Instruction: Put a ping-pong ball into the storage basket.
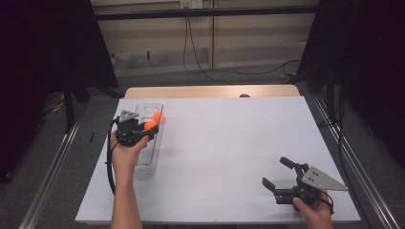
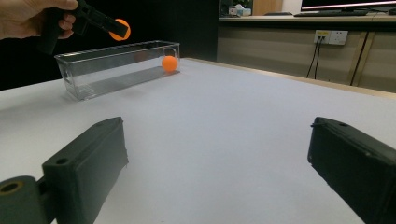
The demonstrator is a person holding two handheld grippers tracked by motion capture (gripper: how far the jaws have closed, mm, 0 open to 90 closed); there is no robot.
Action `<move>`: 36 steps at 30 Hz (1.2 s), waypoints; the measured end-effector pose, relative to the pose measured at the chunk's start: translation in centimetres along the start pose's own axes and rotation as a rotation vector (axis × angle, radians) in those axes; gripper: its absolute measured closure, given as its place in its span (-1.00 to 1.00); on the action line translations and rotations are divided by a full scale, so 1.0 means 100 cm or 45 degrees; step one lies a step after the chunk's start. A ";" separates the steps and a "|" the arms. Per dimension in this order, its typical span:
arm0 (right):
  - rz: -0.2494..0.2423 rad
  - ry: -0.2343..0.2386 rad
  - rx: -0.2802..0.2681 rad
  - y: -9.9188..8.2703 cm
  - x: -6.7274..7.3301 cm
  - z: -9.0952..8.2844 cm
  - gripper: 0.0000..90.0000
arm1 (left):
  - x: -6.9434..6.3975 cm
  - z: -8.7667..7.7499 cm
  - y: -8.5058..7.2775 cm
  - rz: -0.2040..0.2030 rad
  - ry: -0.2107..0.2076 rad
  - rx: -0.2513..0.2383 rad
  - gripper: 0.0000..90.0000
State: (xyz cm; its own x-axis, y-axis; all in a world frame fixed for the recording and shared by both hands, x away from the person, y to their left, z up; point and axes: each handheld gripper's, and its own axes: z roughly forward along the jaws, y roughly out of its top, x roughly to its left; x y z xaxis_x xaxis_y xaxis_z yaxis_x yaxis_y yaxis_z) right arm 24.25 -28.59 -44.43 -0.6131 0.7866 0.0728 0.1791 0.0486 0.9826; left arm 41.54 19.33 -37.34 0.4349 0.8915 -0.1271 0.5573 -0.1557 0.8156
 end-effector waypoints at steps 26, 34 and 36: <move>-0.005 0.001 0.002 0.000 0.000 0.001 -0.91 | 0.017 -0.001 -0.010 -0.048 0.071 0.020 0.13; -0.006 0.001 0.002 0.000 0.000 0.001 -0.91 | 0.017 -0.001 -0.010 -0.027 0.108 0.020 0.04; -0.005 0.001 0.001 0.000 0.000 0.001 -0.91 | 0.017 -0.002 -0.010 -0.023 0.109 0.020 0.00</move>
State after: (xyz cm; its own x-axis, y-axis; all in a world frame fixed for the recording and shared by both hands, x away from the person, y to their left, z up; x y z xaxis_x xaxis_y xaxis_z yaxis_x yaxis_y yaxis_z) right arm 24.31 -28.50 -44.44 -0.6145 0.7859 0.0689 0.1773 0.0525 0.9828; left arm 41.55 21.06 -38.29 0.3631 0.9271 -0.0928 0.5758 -0.1450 0.8046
